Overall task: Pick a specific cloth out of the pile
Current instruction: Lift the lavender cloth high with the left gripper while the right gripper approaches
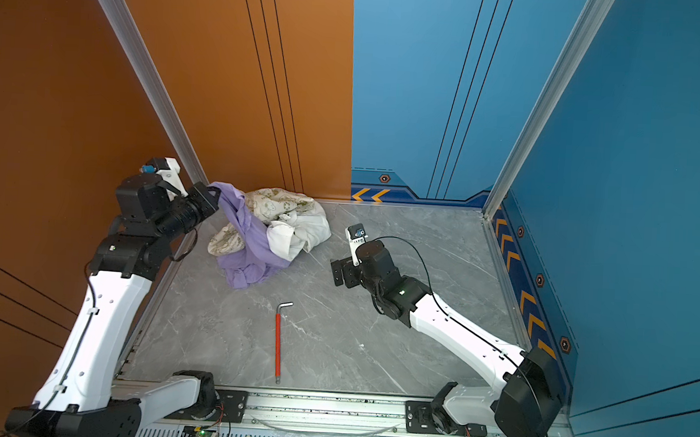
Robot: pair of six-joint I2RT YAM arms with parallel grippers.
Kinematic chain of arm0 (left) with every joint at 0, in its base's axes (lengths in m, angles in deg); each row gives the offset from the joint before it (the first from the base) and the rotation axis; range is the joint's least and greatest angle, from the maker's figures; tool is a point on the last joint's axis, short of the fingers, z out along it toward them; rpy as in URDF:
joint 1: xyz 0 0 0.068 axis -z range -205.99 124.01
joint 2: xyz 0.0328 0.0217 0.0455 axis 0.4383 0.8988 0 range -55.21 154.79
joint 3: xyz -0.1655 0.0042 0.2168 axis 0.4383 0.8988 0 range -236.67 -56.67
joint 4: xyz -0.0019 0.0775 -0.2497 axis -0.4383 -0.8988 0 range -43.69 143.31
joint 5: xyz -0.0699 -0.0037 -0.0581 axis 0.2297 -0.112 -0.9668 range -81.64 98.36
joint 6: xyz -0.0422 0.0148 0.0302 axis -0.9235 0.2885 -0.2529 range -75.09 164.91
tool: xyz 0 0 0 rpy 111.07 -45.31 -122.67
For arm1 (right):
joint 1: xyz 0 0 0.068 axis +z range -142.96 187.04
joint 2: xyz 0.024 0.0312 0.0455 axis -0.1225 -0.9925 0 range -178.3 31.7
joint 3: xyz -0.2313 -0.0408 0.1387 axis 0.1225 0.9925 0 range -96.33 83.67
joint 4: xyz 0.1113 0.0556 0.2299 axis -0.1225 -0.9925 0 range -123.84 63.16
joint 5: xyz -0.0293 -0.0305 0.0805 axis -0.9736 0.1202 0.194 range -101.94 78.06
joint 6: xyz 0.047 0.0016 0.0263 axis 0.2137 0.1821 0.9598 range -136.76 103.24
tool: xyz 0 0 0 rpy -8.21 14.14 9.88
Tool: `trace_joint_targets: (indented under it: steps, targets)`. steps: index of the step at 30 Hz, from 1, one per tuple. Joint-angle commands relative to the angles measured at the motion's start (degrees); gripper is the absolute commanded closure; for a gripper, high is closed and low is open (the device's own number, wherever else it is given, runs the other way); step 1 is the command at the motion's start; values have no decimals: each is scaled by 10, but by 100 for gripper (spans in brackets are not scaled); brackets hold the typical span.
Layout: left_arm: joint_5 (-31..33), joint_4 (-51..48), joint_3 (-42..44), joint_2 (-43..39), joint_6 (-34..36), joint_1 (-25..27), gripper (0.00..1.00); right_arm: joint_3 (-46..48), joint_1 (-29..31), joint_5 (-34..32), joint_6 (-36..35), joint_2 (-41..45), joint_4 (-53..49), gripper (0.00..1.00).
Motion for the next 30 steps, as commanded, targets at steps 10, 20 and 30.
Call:
trace_joint_targets:
  steps: [10, 20, 30]
  targets:
    - [-127, 12, -203, 99, 49, 9, 100, -32, 24, 32, -2, 0, 21, 0]
    - [-208, 6, -317, 164, 83, 13, 100, -106, 58, 32, 5, -17, 26, 0]
    - [-236, 7, -483, 226, 70, 31, 100, -169, 70, 32, -2, -27, 39, 0]
